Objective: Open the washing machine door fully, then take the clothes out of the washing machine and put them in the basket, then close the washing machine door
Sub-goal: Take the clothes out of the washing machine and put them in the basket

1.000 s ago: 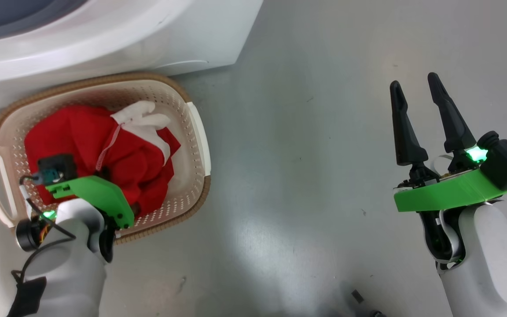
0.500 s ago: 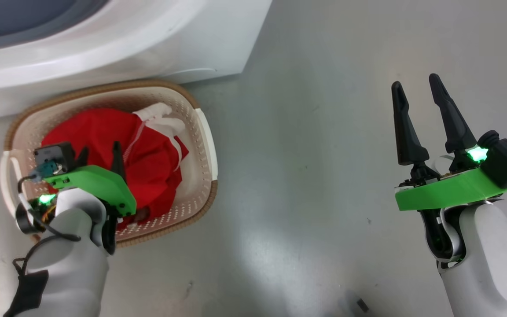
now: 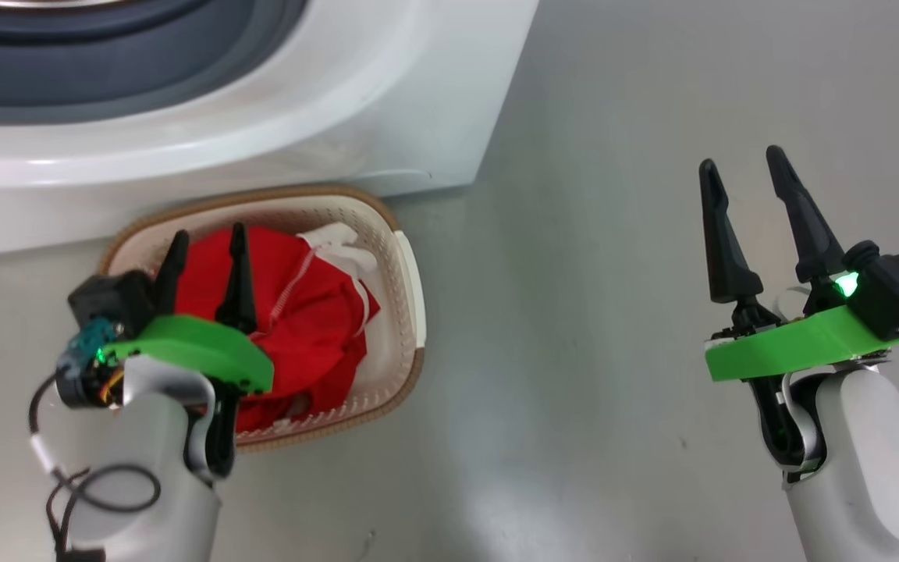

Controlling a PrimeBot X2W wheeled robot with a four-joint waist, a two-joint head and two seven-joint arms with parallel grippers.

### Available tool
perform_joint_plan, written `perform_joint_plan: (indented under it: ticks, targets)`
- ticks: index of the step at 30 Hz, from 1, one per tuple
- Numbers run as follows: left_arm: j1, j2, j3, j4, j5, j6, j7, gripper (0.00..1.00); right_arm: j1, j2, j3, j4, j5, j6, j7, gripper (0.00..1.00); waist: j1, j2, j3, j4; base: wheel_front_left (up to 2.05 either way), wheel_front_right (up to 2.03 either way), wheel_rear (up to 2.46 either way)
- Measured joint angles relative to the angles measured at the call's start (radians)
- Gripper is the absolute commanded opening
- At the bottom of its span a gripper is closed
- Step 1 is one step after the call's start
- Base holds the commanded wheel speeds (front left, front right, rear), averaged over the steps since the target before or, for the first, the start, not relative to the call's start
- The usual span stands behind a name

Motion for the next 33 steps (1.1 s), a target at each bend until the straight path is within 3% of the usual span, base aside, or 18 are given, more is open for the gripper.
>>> perform_joint_plan:
  ticks: [12,17,26,33]
  targets:
    - [0.262,-0.009,0.063,-0.370,0.065,0.002,0.000,1.00,0.064,0.000,-0.006,0.039,-0.022,0.000,0.000,1.00,0.0000,0.0000,-0.143,0.036,0.00,0.00,0.00]
    - [0.337,-0.010,0.077,-0.495,0.110,0.028,-0.004,1.00,0.091,0.001,-0.020,0.039,-0.031,0.000,0.000,1.00,0.0000,-0.0001,-0.200,0.046,0.00,0.00,0.00]
    - [0.447,-0.010,0.086,-0.683,0.118,0.063,-0.005,1.00,0.127,0.001,-0.039,0.032,-0.056,0.000,0.000,1.00,0.0000,0.0000,-0.282,0.049,0.00,0.00,0.00]
    - [0.499,-0.009,0.085,-0.745,0.144,0.080,-0.005,1.00,0.145,0.001,-0.043,0.022,-0.064,0.000,0.000,1.00,0.0000,-0.0001,-0.325,0.041,0.00,0.00,0.00]
